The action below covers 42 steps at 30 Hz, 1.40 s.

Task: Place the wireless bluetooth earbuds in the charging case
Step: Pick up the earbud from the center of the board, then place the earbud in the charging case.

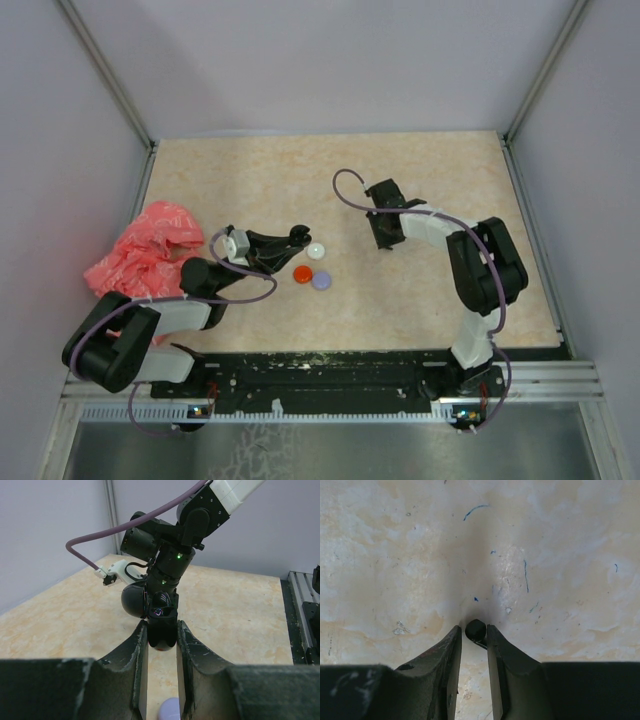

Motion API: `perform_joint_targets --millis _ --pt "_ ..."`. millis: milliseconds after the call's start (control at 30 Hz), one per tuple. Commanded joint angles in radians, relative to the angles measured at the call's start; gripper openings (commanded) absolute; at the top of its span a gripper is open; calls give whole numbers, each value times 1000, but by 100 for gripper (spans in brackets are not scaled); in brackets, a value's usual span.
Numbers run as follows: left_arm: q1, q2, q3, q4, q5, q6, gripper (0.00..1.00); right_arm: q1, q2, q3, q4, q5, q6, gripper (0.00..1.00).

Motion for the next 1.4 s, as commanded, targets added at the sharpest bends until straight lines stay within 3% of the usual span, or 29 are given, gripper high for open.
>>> perform_joint_targets --millis 0,433,800,1367 --pt "-4 -2 16 26 7 -10 0 5 18 40 30 3 -11 27" --pt "-5 5 15 39 12 -11 0 5 -10 29 10 -21 1 14" --pt "-2 30 -1 164 -27 -44 0 9 -277 -41 146 -249 114 11" --pt "-2 -34 36 209 -19 26 0 84 -661 -135 498 -523 360 9"
